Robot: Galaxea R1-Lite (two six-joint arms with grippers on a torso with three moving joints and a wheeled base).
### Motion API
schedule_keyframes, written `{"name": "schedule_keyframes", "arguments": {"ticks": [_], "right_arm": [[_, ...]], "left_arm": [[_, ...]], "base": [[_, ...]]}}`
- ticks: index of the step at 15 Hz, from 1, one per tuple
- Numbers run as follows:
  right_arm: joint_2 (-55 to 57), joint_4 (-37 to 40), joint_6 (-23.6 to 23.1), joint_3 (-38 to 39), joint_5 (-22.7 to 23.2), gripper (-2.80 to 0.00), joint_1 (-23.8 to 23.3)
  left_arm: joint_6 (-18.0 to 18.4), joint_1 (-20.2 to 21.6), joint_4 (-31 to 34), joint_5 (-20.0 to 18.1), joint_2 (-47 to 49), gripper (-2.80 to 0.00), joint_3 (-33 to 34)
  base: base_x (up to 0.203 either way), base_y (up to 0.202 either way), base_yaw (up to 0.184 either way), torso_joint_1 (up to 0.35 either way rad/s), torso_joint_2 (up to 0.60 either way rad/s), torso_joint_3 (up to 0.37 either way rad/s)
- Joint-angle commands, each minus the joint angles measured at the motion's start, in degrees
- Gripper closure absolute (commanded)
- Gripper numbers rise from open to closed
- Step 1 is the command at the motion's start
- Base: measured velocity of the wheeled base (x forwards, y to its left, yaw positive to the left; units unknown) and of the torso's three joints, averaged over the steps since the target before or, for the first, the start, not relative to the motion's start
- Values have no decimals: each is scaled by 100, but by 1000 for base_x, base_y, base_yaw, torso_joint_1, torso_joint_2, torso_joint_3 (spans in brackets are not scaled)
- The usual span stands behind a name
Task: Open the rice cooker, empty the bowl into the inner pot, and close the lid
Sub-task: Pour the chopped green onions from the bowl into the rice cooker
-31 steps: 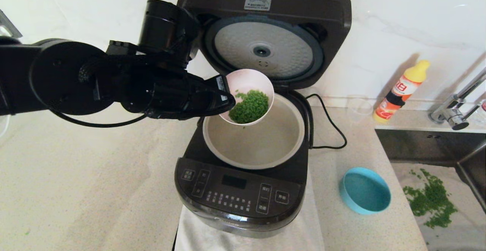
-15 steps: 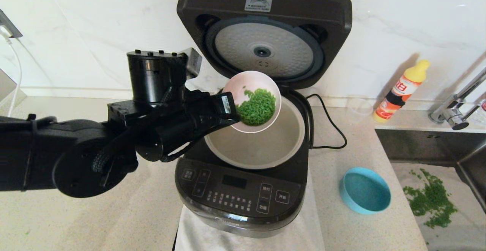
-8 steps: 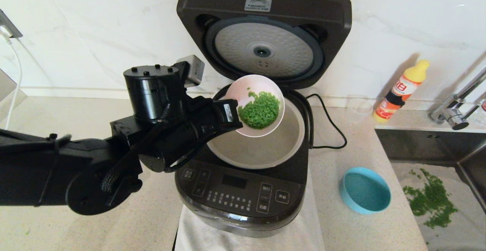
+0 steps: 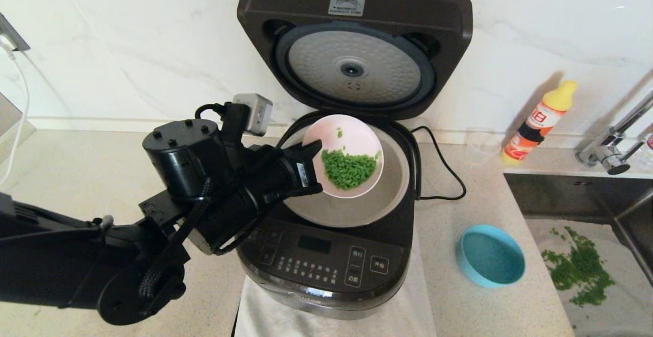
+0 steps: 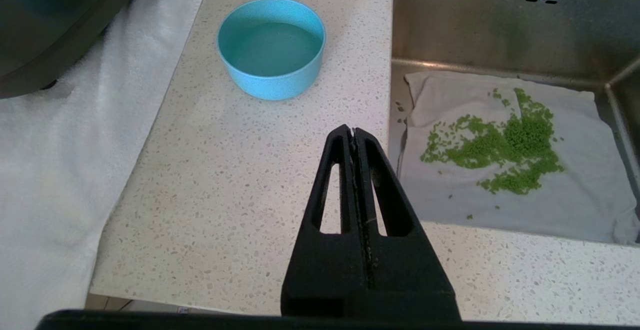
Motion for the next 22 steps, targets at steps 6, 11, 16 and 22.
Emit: {"name": "schedule_keyframes", "arguments": {"ticks": [6,11,16,22], "right_arm": [[5,4,0,0,4,0,1],[5,4,0,0,4,0,1],[5,4,0,0,4,0,1],[5,-1,0,0,4,0,1]], "left_arm": [[562,214,-1046,-158,226,0,149],[1164,346,-2241,-231,655,0,318],[1423,420,-2556,-413,777,0,258],[1546,614,-2556,-652,763,0,-331]], "base": [[0,0,0,0,0,0],[0,0,0,0,0,0],[0,0,0,0,0,0],[0,0,0,0,0,0]]}}
